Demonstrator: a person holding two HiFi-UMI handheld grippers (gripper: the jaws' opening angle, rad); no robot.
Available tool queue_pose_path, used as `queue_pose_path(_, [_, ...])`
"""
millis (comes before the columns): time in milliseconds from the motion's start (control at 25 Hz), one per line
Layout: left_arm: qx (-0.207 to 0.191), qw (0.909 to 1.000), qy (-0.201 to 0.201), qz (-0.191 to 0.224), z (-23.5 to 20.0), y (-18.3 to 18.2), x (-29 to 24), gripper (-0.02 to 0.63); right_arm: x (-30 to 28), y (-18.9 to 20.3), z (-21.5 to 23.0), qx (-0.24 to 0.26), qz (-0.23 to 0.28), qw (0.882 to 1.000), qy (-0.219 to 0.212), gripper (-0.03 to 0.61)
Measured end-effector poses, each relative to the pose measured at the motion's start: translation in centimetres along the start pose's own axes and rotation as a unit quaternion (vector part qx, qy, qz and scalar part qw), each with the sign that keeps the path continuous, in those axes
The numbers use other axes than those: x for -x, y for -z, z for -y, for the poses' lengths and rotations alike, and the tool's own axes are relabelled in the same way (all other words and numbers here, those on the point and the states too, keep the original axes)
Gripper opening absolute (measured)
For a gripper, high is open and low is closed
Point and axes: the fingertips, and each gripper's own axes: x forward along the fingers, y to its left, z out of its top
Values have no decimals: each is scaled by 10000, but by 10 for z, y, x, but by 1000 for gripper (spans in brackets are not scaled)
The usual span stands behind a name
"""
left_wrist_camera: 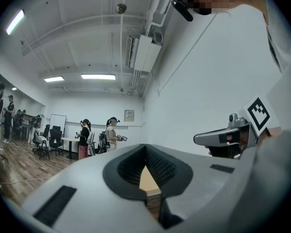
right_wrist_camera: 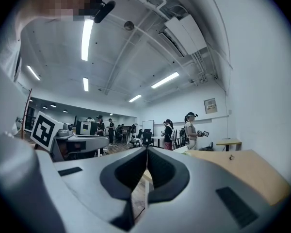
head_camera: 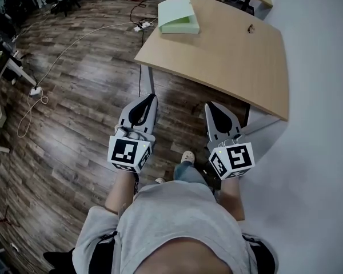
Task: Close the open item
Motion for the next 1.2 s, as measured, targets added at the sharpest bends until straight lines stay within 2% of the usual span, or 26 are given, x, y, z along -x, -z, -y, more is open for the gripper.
queue_pose_path(520, [-29,9992,-396,-66,-10,5,-108,15,-72,-4,99,96,28,9995,-305,11])
queue_pose_path(800, [-27,9976,-693,-62,-14,8,-157,17,-104,-2,141,95,36,9980,-618,11])
queue_pose_path(1200, [35,9955,-938,-101,-10,15,-197,17,-125,9,183,-62,-12,9965,-839,11])
